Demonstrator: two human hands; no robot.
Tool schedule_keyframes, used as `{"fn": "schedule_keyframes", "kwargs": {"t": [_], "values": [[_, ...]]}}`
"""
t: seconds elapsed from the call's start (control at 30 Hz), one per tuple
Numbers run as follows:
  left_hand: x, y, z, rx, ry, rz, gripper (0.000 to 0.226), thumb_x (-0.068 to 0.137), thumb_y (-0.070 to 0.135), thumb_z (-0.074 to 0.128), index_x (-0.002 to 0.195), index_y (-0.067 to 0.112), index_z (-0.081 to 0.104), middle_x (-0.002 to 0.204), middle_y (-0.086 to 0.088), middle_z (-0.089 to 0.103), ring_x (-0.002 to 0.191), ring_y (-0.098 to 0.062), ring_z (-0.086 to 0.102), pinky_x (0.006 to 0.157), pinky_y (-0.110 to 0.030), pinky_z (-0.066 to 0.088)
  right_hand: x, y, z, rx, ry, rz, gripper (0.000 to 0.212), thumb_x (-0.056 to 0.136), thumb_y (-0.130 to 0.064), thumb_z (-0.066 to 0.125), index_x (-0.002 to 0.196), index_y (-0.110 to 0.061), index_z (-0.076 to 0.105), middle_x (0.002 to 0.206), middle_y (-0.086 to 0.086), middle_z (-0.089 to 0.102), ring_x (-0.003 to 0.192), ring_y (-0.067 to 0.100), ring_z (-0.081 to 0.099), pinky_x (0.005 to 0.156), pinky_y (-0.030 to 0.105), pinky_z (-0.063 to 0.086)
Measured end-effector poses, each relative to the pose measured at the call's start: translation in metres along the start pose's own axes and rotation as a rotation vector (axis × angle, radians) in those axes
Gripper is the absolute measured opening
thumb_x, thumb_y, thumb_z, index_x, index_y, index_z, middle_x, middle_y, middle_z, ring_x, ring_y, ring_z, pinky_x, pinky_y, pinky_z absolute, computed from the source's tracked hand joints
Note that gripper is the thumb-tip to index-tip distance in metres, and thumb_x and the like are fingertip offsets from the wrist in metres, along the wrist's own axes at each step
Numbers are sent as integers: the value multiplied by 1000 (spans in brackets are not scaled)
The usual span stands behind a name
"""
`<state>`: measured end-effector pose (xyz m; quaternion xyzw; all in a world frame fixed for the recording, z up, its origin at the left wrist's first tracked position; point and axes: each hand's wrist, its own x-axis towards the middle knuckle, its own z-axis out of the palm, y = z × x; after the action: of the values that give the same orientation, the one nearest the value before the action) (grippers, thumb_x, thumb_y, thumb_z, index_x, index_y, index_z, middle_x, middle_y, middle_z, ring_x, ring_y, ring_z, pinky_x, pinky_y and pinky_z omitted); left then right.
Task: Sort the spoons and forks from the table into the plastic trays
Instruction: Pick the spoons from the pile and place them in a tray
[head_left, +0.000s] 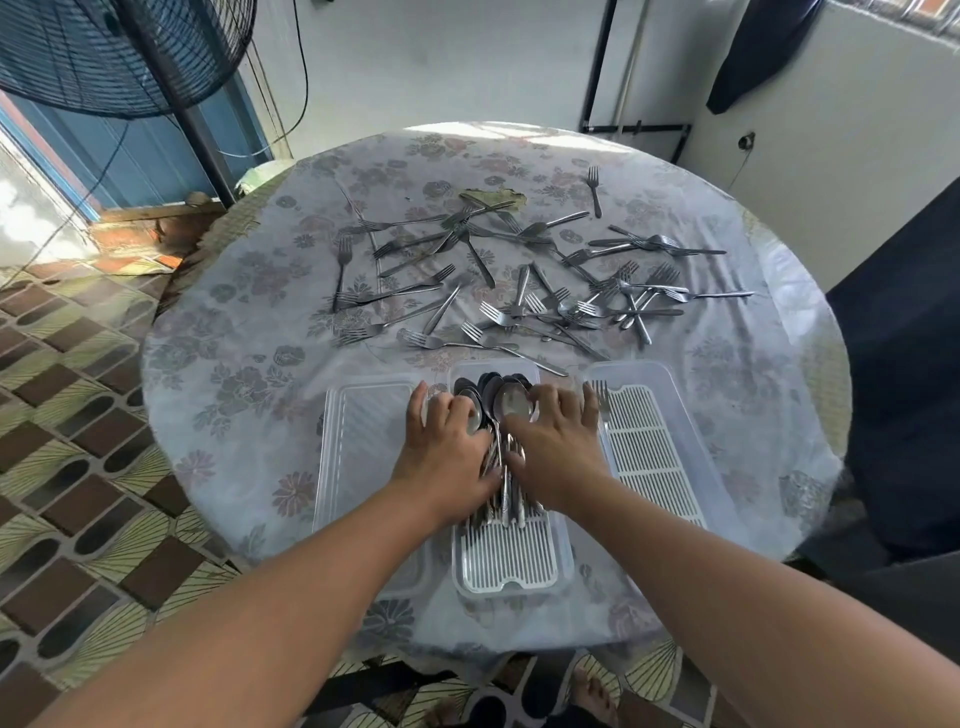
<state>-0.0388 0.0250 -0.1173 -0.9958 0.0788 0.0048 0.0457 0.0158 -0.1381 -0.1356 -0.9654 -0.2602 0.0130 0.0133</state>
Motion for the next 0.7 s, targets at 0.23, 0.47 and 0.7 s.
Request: {"fn": "schedule_keyframes", "kwargs": {"t": [0.23, 0.47, 0.7], "values": [[5, -18, -2, -89, -67, -49, 45, 83, 70, 58, 111, 37, 71, 141, 1, 35, 140, -29, 18, 120, -60, -13, 5, -7, -4, -65, -67, -164, 51, 91, -62, 61, 139, -52, 49, 156, 7, 31, 150, 36, 17, 114, 70, -21], [2, -13, -4, -124, -56, -111, 40, 86, 64, 62, 116, 38, 70, 144, -1, 34, 140, -31, 18, 121, -58, -12, 10, -4, -17, -87, -112, -270, 33, 96, -48, 57, 130, -49, 59, 140, 1, 49, 148, 29, 30, 114, 72, -19], [-5, -13, -5, -74, -24, -112, 44, 87, 66, 55, 112, 35, 74, 146, -2, 35, 140, -32, 20, 119, -58, -16, 5, 2, -14, -71, -84, -332, 36, 100, -55, 45, 132, -48, 59, 133, -4, 59, 142, 23, 45, 113, 72, -20]]}}
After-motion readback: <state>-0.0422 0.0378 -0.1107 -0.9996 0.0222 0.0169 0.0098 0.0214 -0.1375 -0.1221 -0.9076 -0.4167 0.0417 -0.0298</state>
